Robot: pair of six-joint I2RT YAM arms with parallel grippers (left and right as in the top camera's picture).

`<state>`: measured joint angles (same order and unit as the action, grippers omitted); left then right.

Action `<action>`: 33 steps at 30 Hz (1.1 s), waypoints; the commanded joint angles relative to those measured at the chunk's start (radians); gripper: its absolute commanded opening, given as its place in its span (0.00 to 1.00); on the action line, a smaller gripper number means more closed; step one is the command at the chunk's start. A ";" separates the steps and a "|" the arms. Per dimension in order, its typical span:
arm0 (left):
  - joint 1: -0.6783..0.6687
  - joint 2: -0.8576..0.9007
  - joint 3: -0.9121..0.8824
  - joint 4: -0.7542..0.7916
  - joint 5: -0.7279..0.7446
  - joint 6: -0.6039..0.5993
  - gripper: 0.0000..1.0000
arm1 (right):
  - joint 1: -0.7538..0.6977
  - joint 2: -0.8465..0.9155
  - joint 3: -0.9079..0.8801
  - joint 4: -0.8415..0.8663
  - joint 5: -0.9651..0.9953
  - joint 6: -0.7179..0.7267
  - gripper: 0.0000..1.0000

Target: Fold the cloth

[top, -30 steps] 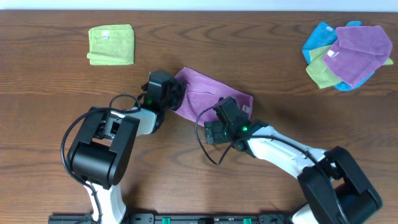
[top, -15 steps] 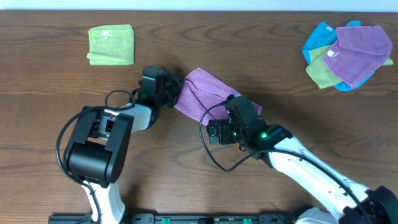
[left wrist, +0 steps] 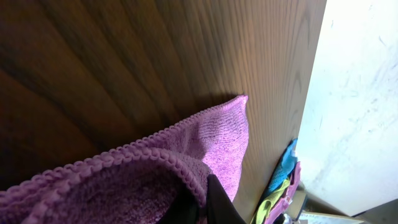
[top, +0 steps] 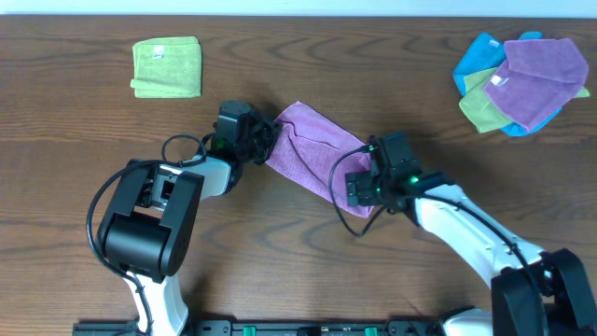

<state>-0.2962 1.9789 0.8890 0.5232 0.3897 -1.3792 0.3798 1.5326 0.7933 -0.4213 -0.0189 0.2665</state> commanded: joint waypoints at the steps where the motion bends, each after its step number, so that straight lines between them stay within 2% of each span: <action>1: 0.000 0.003 0.017 -0.002 0.008 0.022 0.06 | -0.029 0.001 0.007 0.002 -0.016 -0.075 0.92; 4: 0.000 0.003 0.017 -0.002 0.007 0.022 0.06 | -0.030 0.002 0.007 0.013 -0.016 -0.086 0.92; 14: 0.000 0.003 0.017 -0.002 0.003 0.021 0.06 | -0.030 0.068 0.011 0.126 -0.016 -0.120 0.80; 23: 0.000 0.003 0.017 -0.002 0.001 0.021 0.06 | -0.030 0.189 0.086 0.110 -0.015 -0.248 0.67; 27: 0.000 0.003 0.017 -0.002 0.001 0.021 0.06 | -0.030 0.220 0.130 0.096 -0.014 -0.263 0.61; 30: 0.000 0.003 0.017 -0.002 0.002 0.017 0.07 | -0.030 0.220 0.153 0.091 0.007 -0.277 0.61; 33: 0.000 0.003 0.017 -0.002 0.002 0.010 0.07 | -0.034 0.220 0.163 0.086 0.023 -0.291 0.55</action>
<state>-0.2962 1.9789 0.8890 0.5232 0.3893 -1.3796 0.3561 1.7466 0.9348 -0.3294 -0.0193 0.0097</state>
